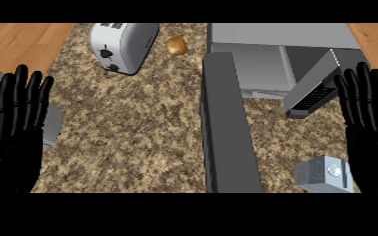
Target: Pick up the milk, place it into the microwave and close the microwave
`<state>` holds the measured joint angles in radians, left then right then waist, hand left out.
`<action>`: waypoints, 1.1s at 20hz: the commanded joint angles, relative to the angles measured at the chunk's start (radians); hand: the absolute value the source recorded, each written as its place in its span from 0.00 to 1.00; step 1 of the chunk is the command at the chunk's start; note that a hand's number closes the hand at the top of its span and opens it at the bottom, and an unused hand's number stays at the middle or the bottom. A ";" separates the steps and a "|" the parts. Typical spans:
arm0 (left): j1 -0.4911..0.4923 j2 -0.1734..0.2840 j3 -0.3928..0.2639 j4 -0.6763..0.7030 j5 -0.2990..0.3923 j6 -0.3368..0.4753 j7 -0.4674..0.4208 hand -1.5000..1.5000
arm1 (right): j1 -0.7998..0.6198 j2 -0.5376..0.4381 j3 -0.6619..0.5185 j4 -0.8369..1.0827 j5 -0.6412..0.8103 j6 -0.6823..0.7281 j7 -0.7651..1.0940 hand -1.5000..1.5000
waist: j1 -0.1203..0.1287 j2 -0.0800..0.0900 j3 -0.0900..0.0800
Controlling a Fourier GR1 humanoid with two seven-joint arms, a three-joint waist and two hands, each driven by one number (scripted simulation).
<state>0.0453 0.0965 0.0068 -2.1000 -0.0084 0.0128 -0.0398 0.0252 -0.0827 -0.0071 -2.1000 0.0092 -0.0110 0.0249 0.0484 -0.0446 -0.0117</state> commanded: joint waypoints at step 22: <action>0.275 -0.065 -0.017 -0.072 0.138 -0.038 -0.022 0.00 | 0.291 0.060 0.164 -0.342 -0.091 0.051 0.118 0.00 | -0.048 0.043 0.012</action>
<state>0.2876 0.0131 -0.0517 -2.1942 0.0750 0.0188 -0.0298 0.3156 -0.0253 0.1960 -2.4417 -0.0987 0.0530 0.1623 -0.0004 -0.0024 -0.0003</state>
